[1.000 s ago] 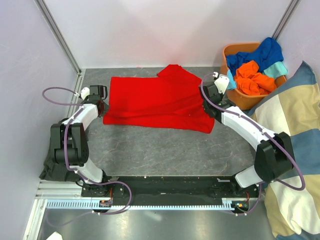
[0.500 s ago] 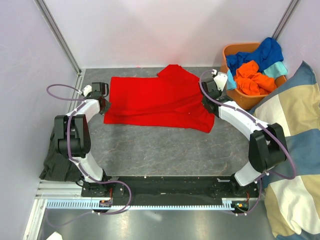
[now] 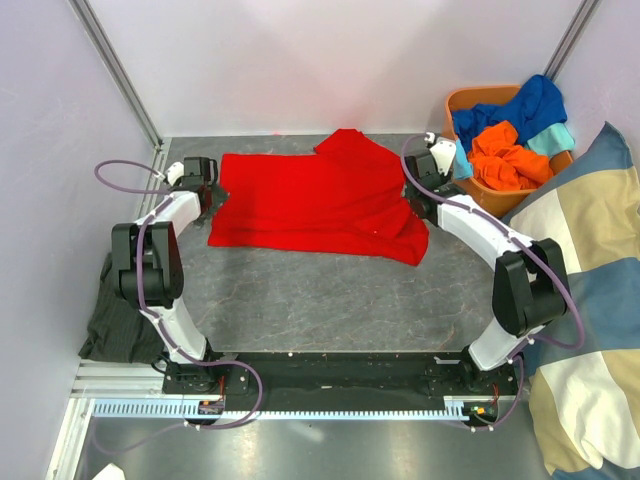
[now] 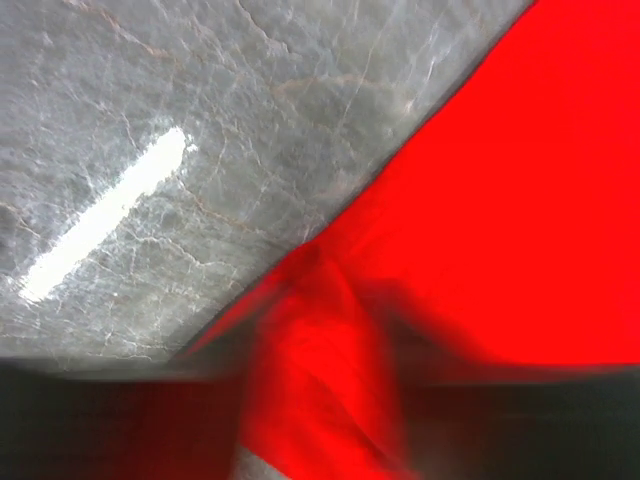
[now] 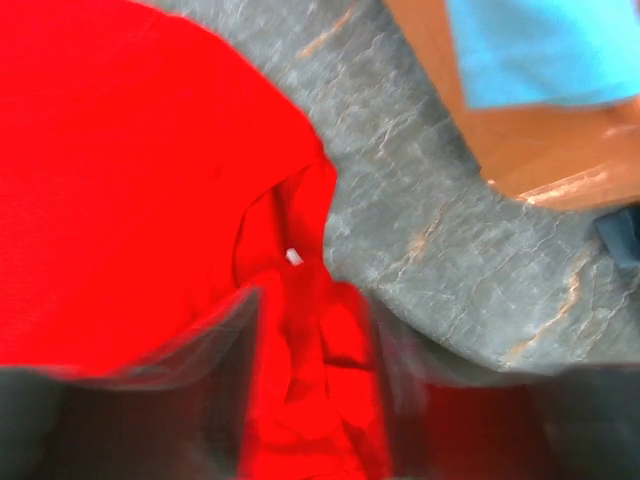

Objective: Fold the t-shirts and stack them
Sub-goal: Fold the flattened tshirt in 1/3 of the way

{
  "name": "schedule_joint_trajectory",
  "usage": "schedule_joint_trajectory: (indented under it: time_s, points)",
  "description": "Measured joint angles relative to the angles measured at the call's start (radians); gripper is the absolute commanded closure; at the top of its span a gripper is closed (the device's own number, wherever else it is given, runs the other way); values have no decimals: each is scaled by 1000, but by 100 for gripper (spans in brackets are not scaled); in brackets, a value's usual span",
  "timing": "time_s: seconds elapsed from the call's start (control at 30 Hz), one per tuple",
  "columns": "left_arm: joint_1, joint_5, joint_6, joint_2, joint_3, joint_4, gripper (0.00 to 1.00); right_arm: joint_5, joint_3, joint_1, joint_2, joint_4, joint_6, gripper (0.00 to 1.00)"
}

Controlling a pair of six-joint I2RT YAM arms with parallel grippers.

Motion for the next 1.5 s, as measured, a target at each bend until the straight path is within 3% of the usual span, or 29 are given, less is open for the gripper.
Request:
schedule_joint_trajectory:
  time_s: [0.07, 0.33, 0.6, 0.73, 0.93, 1.5]
  points:
    - [1, -15, 2, -4, 13, 1, 0, 0, 10, -16, -3, 1, -19, 30]
    - [6, -34, 12, -163, 18, 29, 0, -50, 13, -51, -105, 6, -48, 26]
    - [-40, 38, 13, -378, -227, 154, 0, -236, -68, -20, -201, 19, -50, 22]
    - [-122, 89, 31, -376, -329, 199, 0, -324, -106, 49, -173, 6, -68, 19]
    - [-215, 142, 49, -312, -336, 276, 0, -463, -125, 106, -92, 19, -89, 18]
    - [-289, 180, 50, -164, -249, 330, 1, -603, -180, 141, 32, 97, -78, 17]
